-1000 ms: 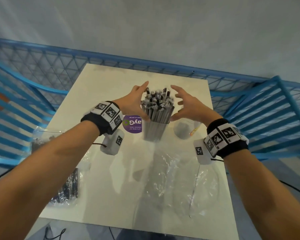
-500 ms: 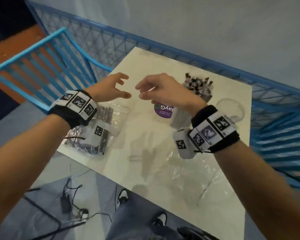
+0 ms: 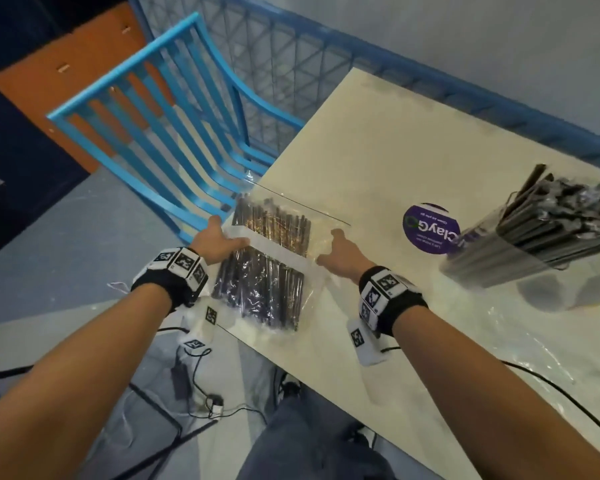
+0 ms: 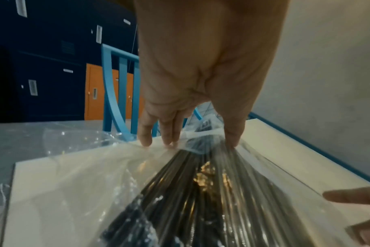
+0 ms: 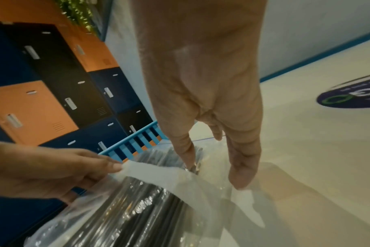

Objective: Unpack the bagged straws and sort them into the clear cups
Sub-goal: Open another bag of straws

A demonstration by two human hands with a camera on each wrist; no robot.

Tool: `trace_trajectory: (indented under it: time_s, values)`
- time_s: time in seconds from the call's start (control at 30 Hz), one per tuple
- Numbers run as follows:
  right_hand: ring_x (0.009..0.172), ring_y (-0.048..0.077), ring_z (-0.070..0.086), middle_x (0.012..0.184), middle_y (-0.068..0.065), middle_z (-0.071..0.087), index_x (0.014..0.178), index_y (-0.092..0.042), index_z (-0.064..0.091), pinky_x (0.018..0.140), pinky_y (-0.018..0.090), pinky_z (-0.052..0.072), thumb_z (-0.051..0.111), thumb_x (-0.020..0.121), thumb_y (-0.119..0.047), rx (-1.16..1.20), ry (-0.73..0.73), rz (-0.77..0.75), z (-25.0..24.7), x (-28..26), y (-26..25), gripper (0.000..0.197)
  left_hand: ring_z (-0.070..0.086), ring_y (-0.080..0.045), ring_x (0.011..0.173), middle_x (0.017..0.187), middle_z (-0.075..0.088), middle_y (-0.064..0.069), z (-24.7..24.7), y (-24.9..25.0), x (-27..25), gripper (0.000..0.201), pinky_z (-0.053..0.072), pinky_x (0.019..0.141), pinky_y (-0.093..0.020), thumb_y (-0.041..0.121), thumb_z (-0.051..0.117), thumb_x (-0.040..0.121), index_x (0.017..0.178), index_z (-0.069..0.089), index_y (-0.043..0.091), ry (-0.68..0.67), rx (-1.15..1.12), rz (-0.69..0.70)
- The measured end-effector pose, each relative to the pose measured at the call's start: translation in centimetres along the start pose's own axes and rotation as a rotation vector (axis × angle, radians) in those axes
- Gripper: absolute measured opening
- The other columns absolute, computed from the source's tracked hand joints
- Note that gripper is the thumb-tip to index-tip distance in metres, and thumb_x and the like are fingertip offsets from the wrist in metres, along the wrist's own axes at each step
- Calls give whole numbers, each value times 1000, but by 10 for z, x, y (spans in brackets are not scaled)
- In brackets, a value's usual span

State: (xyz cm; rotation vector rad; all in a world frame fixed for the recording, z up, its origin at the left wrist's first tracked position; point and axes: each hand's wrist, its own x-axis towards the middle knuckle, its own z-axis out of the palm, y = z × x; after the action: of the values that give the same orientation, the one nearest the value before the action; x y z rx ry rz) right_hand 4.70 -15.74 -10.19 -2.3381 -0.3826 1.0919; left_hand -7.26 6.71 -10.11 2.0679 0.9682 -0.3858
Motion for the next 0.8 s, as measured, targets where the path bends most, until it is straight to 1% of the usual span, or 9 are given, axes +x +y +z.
trace_trajectory:
  time_s: [0.13,0.2,0.3,0.4,0.5,0.57,0.67,0.73,0.8]
  values:
    - [118,36,52,135,23,48,152,-7,4,81,30,41,55,94,-15,-123,-17,-14,4,2,-13,78,62,-33,100,110,64,-19,1,-1,19,57,52,81,-38,36,70,87,125,53,-4,36,87,67]
    - [119,35,52,136,22,48,152,-7,6,85,32,42,55,95,-18,-238,-67,-21,-10,-6,-19,76,58,-24,84,94,64,-12,1,5,22,36,43,66,-30,25,66,91,111,66,-4,55,107,151]
    - [123,38,47,142,22,38,152,-14,7,97,40,41,58,94,-23,-353,23,-84,-43,-19,-31,78,53,-20,83,89,61,-9,-1,19,18,19,35,74,-27,11,58,95,102,69,-3,100,11,331]
    - [132,39,38,148,21,30,153,-18,5,109,45,35,62,92,-27,-321,253,-158,-81,-32,-40,84,53,-16,76,83,60,-13,-13,43,1,14,41,73,-27,6,55,97,94,64,-3,15,-139,549]
    - [144,27,22,160,10,16,154,-18,4,114,34,21,69,87,-33,-209,338,-202,-113,-57,-45,94,59,-17,90,94,63,-11,-32,72,-24,10,45,81,-20,2,52,98,98,61,-2,-147,-196,770]
    - [144,19,22,160,4,17,154,-19,10,115,32,20,72,84,-36,-137,321,-227,-126,-71,-45,95,61,-19,101,101,64,-8,-45,90,-43,12,48,93,-24,1,52,97,98,63,6,-228,-231,893]
    - [120,13,54,136,0,55,136,-22,50,105,37,41,73,81,-38,-3,353,-322,-138,-98,-41,61,62,-13,102,101,64,-2,-57,115,-60,19,49,95,-21,-2,53,96,97,63,14,-275,-294,962]
    - [93,13,67,104,5,72,110,-17,69,85,28,52,68,88,-23,124,416,-420,-142,-120,-40,23,61,-9,95,97,63,0,-60,127,-63,19,49,92,-22,0,54,96,94,62,17,-196,-348,932]
    - [81,13,68,93,10,74,100,-11,74,73,23,54,64,91,-14,259,445,-457,-142,-140,-40,14,58,-9,94,106,61,-1,-57,134,-58,15,48,93,-27,5,58,96,101,62,19,-21,-333,862]
